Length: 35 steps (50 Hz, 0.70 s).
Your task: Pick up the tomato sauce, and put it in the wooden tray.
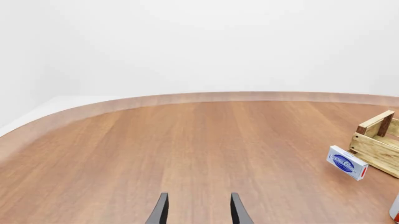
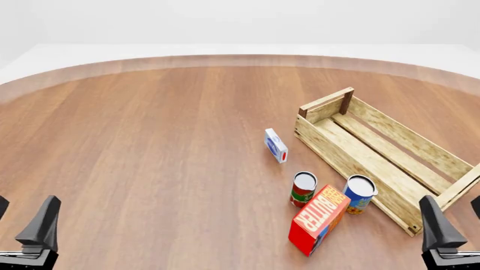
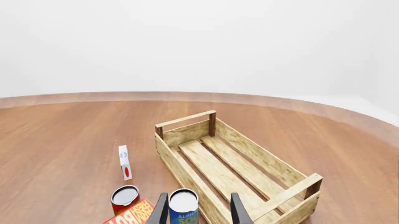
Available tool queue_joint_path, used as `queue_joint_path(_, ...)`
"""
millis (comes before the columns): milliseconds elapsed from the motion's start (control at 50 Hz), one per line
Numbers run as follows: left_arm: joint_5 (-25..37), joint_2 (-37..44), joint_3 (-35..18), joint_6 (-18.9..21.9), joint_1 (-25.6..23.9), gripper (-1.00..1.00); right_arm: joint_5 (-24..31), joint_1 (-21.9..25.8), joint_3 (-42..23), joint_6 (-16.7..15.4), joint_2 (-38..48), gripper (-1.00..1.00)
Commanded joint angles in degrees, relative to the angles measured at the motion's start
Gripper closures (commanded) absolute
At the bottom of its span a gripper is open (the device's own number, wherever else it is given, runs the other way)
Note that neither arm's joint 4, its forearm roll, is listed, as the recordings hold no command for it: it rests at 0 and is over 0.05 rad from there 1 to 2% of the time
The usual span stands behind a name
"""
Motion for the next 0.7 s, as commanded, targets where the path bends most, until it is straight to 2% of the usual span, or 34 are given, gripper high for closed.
queue_joint_path(20,-0.07,0.26,-0.15,0.00,0.00,-1.00,-0.10,-0.01,-0.17,-0.06,0.36,-1.00)
queue_joint_path(80,-0.07,0.26,-0.15,0.00,0.00,-1.00,-0.10,-0.01,-0.17,-0.06,0.36,-1.00)
queue_joint_path(100,-0.07,0.26,-0.15,0.00,0.00,-1.00,0.00,0.88,-0.98,-2.35,-0.15,-1.00)
queue_joint_path(140,-0.07,0.26,-0.15,0.00,0.00,-1.00,0.01,0.88,-0.99,-2.35,-0.15,-1.00)
queue_joint_path(160,-0.07,0.26,-0.15,0.00,0.00,-1.00,-0.25,1.41,-1.21,-6.26,-0.16,-1.00)
queue_joint_path(240,-0.07,0.26,-0.15,0.00,0.00,-1.00,1.19,2.25,-1.94,-6.04,-0.09,-1.00)
queue_joint_path(260,-0.07,0.26,-0.15,0.00,0.00,-1.00,3.62,3.16,-5.77,-5.88,-0.09,-1.00)
queue_joint_path(340,-0.07,0.26,-0.15,0.00,0.00,-1.00,3.64,3.16,-5.82,-5.88,-0.06,-1.00)
queue_joint_path(360,-0.07,0.26,-0.15,0.00,0.00,-1.00,5.71,5.24,-10.58,-9.05,1.46,-1.00)
queue_joint_path(380,-0.07,0.26,-0.15,0.00,0.00,-1.00,5.74,5.24,-10.64,-9.06,1.48,-1.00)
queue_joint_path(400,-0.07,0.26,-0.15,0.00,0.00,-1.00,4.50,7.38,-16.63,-9.21,8.81,-1.00)
queue_joint_path(460,-0.07,0.26,-0.15,0.00,0.00,-1.00,4.36,7.38,-16.68,-9.21,8.99,-1.00)
queue_joint_path(480,-0.07,0.26,-0.15,0.00,0.00,-1.00,5.46,8.29,-23.63,-7.97,15.19,-1.00)
queue_joint_path(540,-0.07,0.26,-0.15,0.00,0.00,-1.00,6.01,8.94,-26.81,-7.92,18.40,-1.00)
queue_joint_path(660,-0.07,0.26,-0.15,0.00,0.00,-1.00,6.00,8.94,-26.83,-7.92,18.43,-1.00)
queue_joint_path(680,-0.07,0.26,-0.15,0.00,0.00,-1.00,8.10,14.07,-37.58,-7.59,28.44,-1.00)
queue_joint_path(700,-0.07,0.26,-0.15,0.00,0.00,-1.00,8.13,14.07,-37.72,-7.59,28.55,-1.00)
